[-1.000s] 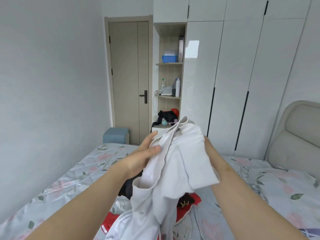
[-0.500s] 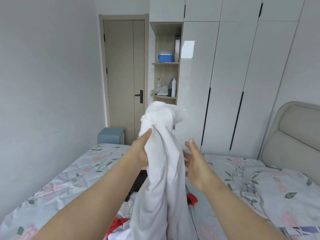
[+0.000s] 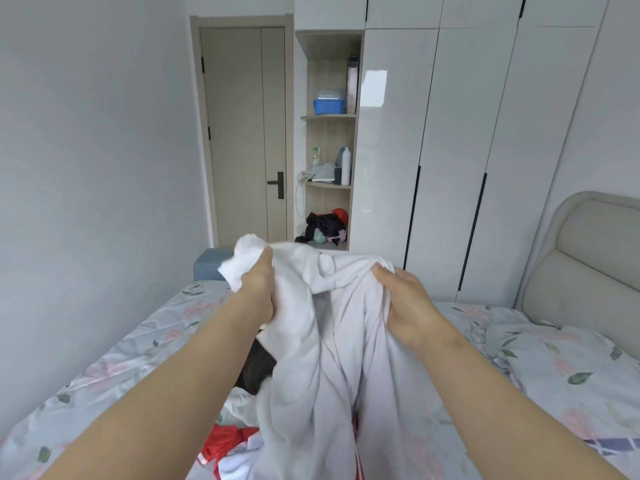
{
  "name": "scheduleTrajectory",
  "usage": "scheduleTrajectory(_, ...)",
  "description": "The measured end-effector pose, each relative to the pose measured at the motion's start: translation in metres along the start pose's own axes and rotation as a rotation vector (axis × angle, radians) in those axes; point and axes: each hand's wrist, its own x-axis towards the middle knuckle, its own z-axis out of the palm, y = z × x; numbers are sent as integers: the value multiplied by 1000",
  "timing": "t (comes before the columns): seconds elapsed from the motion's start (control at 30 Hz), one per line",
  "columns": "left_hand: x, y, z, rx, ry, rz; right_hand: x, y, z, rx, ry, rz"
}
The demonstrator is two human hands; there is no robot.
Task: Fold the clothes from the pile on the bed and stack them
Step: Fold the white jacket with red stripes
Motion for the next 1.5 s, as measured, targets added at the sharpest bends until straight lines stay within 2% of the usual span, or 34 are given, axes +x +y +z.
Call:
scheduleTrajectory(0.03,-1,-9,1,149,94,103,1,-5,3,-57,2,-18)
scheduleTrajectory(0.1,-6,-27,0,430,171,545,4,-10,8,-228,-8,-63)
scheduleTrajectory(0.13,-8,-34,0,526,72,781,6,-11,10,-309,-20,-83)
scheduleTrajectory(0.17,-12,-38,2,584,-122,922,6,-12,12,-381,-38,-99)
scheduleTrajectory(0.2,-16,-42,4,627,-359,936,6,-12,13,-441,-63,-114)
scheduleTrajectory(0.23,-20,-46,6,675,-573,858,5,-11,13,-487,-90,-124)
scheduleTrajectory(0.27,-18,-49,7,717,-709,762,4,-10,11,-518,-111,-134)
scheduleTrajectory(0.3,-15,-50,8,733,-769,675,3,-7,8,-542,-113,-137)
scheduleTrajectory(0.43,-11,-53,18,682,-586,651,-6,12,-19,-507,-46,-119)
scheduleTrajectory(0.5,-13,-53,25,652,-502,666,-14,27,-37,-476,-102,-56)
scheduleTrajectory(0.6,-21,-48,32,392,-486,547,-27,60,-63,-592,-212,151)
scheduleTrajectory(0.67,-25,-36,32,202,-473,430,-33,81,-77,-691,-218,270)
scheduleTrajectory(0.77,-16,-15,21,49,-382,416,-30,80,-85,-606,-144,276)
scheduleTrajectory(0.8,-8,-12,15,77,-303,453,-25,70,-86,-568,-100,246)
scheduleTrajectory(0.87,8,-14,-1,308,-105,566,-14,40,-81,-513,-43,167)
scheduleTrajectory(0.9,14,-20,-9,401,-57,613,-9,25,-76,-521,-48,124)
scheduleTrajectory(0.93,18,-26,-15,449,-84,637,-5,10,-69,-522,-73,88)
scheduleTrajectory(0.97,19,-34,-17,454,-204,636,-1,-2,-61,-526,-104,57)
scheduleTrajectory(1.07,1,-51,-7,567,-666,590,8,-19,-32,-618,-240,28)
scheduleTrajectory(1.13,-6,-64,4,662,-797,555,11,-13,-20,-719,-286,51)
scheduleTrajectory(1.17,-6,-70,6,692,-785,517,12,-4,-19,-733,-263,73)
scheduleTrajectory(1.23,0,-83,4,685,-659,401,8,20,-26,-695,-143,111)
scheduleTrajectory(1.33,8,-117,-5,565,-523,73,-10,65,-49,-650,38,222)
scheduleTrajectory(1.43,15,-157,-21,474,-332,-213,-42,110,-71,-590,60,485)
scheduleTrajectory(1.5,18,-179,-33,478,-285,-331,-65,140,-86,-606,18,653)
